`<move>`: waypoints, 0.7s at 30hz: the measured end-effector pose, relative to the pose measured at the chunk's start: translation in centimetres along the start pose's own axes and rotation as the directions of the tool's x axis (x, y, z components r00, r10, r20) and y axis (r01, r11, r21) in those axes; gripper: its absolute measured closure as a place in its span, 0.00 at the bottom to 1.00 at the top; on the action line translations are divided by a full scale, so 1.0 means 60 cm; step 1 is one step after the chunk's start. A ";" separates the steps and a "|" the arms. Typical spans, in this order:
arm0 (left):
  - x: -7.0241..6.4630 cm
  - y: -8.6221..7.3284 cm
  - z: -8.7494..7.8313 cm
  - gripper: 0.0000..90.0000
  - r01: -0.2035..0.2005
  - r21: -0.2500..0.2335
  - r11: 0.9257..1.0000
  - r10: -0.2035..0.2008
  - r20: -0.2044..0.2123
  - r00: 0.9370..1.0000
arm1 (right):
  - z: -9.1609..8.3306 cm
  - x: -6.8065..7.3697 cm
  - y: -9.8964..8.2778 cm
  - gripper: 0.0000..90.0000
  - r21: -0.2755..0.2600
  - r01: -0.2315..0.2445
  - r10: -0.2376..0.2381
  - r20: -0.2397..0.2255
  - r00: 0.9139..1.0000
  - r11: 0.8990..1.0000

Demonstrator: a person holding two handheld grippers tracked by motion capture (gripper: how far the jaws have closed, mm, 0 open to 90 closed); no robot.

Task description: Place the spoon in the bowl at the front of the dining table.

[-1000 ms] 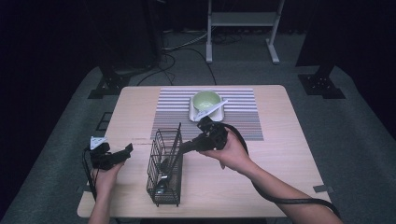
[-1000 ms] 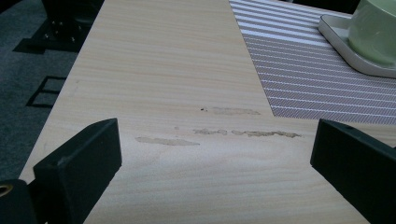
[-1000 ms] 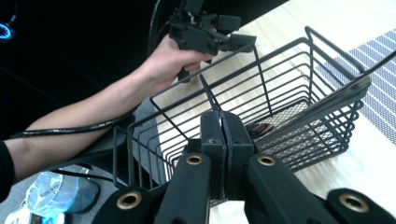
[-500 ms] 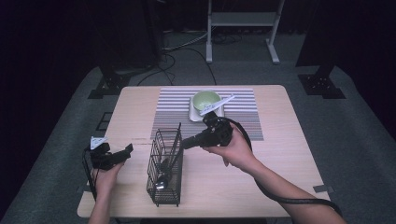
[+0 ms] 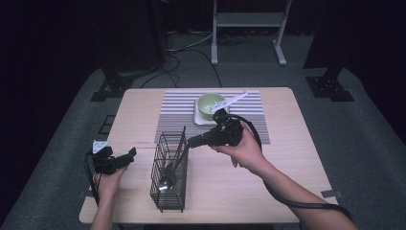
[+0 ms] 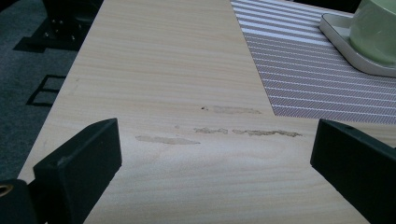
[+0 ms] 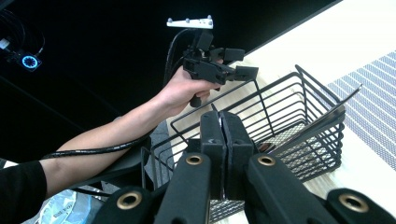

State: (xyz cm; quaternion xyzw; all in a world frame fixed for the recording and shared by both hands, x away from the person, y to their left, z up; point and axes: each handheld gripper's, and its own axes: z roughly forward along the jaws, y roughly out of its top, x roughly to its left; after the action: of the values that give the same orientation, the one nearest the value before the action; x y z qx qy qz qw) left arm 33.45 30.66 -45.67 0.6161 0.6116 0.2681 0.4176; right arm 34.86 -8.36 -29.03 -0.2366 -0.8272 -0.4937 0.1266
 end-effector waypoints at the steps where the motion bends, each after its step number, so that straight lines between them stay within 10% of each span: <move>1: 0.000 0.000 0.000 0.01 0.000 0.002 1.000 0.000 0.001 1.000 | -0.004 0.001 0.001 0.99 -0.006 0.003 -0.003 0.000 1.000 1.000; 21: 0.000 -0.001 0.002 0.01 0.000 0.006 1.000 0.000 0.001 1.000 | -0.043 0.013 0.021 0.99 -0.074 0.008 -0.009 -0.019 1.000 0.997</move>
State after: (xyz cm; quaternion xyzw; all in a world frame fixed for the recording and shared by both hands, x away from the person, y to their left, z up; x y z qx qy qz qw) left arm 33.49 30.62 -45.77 0.6175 0.6123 0.2658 0.4161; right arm 34.75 -9.92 -26.49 -0.2330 -0.8081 -0.5268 0.1235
